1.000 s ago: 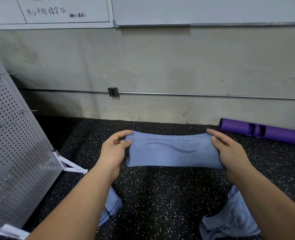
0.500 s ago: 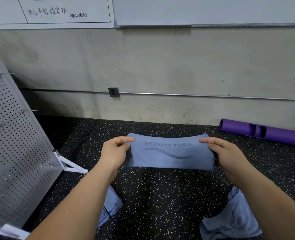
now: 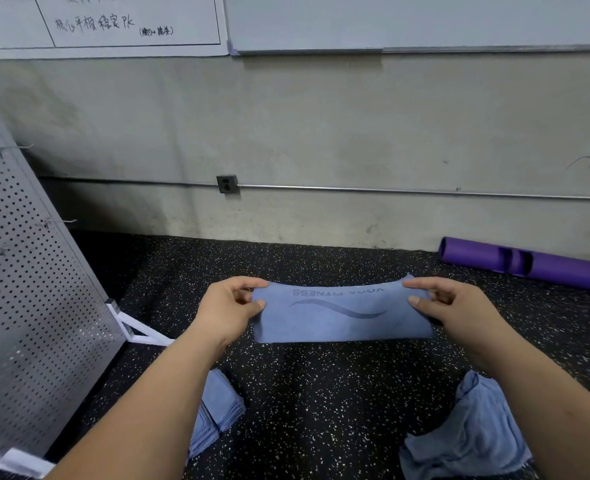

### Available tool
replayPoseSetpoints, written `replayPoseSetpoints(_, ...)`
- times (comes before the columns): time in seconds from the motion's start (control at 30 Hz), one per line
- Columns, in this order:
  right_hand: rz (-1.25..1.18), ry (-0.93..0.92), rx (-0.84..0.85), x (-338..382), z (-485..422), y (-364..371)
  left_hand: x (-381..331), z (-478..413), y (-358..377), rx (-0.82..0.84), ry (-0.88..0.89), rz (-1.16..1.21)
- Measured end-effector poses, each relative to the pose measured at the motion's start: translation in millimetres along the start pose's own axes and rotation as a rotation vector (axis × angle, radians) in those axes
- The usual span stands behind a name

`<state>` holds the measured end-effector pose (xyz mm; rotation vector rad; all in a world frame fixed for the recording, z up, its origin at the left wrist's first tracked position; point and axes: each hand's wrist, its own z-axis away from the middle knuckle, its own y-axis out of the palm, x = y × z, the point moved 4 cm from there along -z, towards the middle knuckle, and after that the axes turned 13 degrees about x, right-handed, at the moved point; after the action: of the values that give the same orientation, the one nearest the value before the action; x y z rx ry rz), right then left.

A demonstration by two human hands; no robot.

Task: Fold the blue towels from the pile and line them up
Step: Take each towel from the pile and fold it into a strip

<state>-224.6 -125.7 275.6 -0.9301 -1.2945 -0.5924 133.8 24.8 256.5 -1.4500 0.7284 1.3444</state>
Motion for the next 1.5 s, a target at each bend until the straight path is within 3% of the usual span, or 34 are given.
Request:
replayPoseSetpoints(0.13, 0.003, 0.021, 0.014, -3, 0, 0, -1, 0, -1, -0.041, -0.012, -0.373)
replayPoseSetpoints(0.2, 0.009, 0.028, 0.007, -5, -1, -1, -2, 1, 0, -0.046, -0.013, -0.448)
replayPoseSetpoints(0.33, 0.0, 0.03, -0.011, -4, 1, -3, 2, -1, 4, -0.03, -0.069, -0.402)
replayPoseSetpoints(0.53, -0.036, 0.046, -0.005, -4, 1, -4, -1, 4, 19, -0.008, -0.226, 0.204)
replayPoseSetpoints(0.63, -0.065, 0.067, -0.013, -7, -1, -7, -3, 2, 19, 0.097, -0.205, 0.319)
replayPoseSetpoints(0.73, -0.044, 0.081, -0.017, -9, 0, -11, 1, -1, 16, 0.205, -0.146, 0.263)
replayPoseSetpoints(0.97, 0.069, 0.078, 0.02, -5, 3, -10, 3, -1, 10, 0.093, -0.062, -0.111)
replayPoseSetpoints(1.17, 0.32, 0.055, -0.035, -8, -1, -13, 1, -3, 14, 0.153, -0.063, 0.032)
replayPoseSetpoints(1.4, 0.557, 0.065, -0.02, -14, -3, -17, 3, -6, 10, 0.067, -0.002, -0.247)
replayPoseSetpoints(1.5, 0.549, 0.059, 0.02, -10, -4, -15, 2, -6, 6, 0.048, 0.005, -0.177)
